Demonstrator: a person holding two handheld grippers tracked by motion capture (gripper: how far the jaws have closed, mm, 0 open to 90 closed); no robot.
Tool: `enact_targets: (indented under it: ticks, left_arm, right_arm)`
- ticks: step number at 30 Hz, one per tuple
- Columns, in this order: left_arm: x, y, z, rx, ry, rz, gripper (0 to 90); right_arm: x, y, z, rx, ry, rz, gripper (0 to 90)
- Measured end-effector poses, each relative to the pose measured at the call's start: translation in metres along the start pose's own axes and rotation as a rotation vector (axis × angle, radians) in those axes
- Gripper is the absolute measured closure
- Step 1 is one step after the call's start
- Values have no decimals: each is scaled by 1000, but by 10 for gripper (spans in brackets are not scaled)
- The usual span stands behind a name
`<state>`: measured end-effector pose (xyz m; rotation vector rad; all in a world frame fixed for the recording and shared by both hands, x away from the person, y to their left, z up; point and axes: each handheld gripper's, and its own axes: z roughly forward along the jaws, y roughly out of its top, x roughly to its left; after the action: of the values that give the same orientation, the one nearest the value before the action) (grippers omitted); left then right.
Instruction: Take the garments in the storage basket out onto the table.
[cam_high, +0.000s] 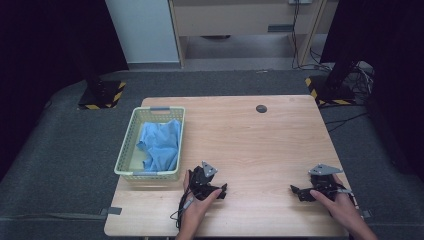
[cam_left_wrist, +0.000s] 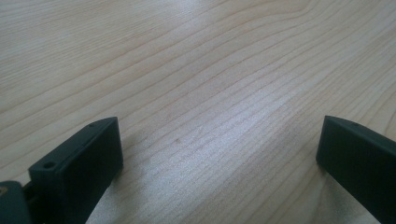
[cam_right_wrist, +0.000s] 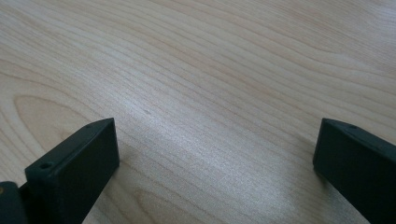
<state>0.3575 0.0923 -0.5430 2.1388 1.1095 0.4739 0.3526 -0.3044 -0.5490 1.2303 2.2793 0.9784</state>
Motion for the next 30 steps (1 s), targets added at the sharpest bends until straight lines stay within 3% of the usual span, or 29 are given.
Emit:
enact_targets:
  ticks: [16, 20, 30]
  left_arm:
    - [0, 1, -1, 15, -10, 11, 0]
    - [-1, 3, -4, 12, -44, -13, 30]
    - [-4, 6, -14, 11, -46, 7, 34]
  right_arm:
    - [4, 2, 2, -1, -14, 9, 5]
    - [4, 2, 2, -1, -13, 11, 5]
    - [5, 2, 2, 1, -13, 14, 5]
